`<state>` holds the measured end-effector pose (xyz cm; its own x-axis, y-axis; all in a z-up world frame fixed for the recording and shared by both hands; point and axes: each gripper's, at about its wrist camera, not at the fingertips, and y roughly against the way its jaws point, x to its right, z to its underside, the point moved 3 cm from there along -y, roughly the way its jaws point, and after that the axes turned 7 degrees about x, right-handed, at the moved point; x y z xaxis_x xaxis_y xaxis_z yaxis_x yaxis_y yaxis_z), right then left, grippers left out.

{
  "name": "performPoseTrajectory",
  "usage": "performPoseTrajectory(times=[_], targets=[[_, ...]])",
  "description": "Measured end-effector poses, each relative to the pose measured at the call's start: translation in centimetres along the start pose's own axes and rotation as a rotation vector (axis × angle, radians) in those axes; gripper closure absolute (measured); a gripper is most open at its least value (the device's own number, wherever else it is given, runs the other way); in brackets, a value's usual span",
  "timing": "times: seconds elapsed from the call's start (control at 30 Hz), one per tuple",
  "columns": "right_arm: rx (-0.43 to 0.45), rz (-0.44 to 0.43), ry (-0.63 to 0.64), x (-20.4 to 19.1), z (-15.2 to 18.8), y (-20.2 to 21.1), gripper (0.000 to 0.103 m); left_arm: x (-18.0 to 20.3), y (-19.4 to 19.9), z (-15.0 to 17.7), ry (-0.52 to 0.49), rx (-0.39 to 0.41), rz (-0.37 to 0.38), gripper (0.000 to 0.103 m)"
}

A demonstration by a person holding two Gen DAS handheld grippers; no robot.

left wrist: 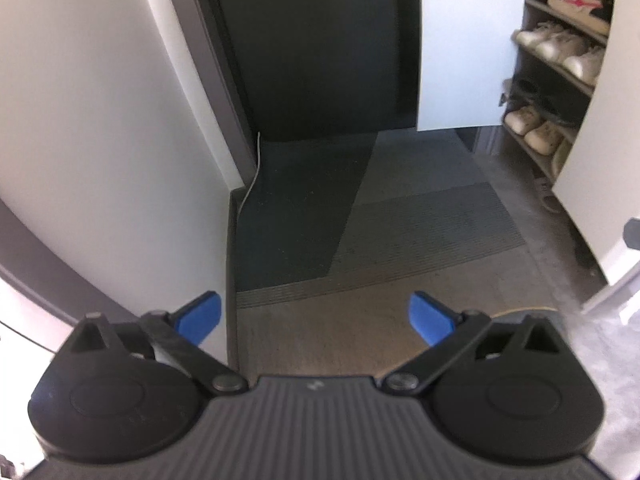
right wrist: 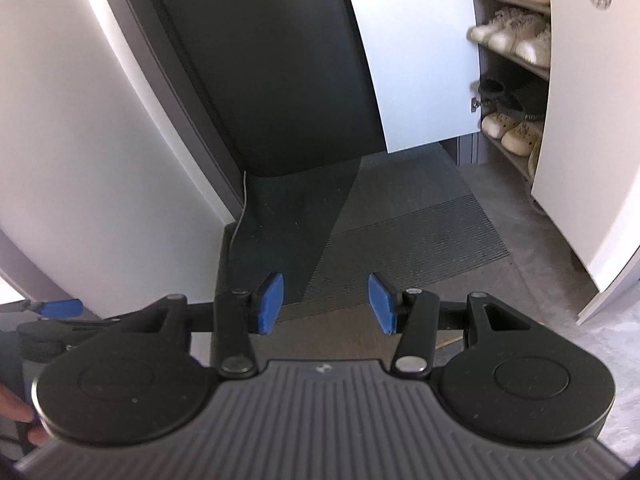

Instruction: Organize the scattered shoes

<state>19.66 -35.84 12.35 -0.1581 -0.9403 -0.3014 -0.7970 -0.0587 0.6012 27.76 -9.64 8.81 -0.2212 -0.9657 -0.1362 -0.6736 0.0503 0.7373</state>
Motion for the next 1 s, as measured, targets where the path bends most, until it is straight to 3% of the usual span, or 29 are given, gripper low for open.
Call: performPoseTrajectory(times=[0.23,0.43,0.6,0.77,0.9,1.0], targets=[[0.028,0.0,0.009,2.1,8.8,-8.4,0.052,1.6,-10.6,7.7,0.059,0.105,0.005,0.002],[0.025,0.041,-0.002,3.0,14.3,-12.9,0.052,1.4,-14.0,12.7,0.081,0.149,0.017,0.002],[0.097,0.002,0.047,1.6,16.2,-12.1,0.052,0.9,-13.0,15.4,0.105,0.189,-0.006,0.002],[0.167,-0.099,0.052,-0.4,18.3,-9.4,0.052,-0.6,-8.6,18.7,0.268,0.193,0.045,0.001],[0.138,-0.103,0.067,-1.0,19.8,-6.9,0.048,-0.1,-4.9,20.1,0.226,0.213,0.07,0.0],[0.17,-0.048,0.133,-1.5,20.6,-4.2,0.048,0.3,-1.7,21.7,0.158,0.266,0.032,0.0]])
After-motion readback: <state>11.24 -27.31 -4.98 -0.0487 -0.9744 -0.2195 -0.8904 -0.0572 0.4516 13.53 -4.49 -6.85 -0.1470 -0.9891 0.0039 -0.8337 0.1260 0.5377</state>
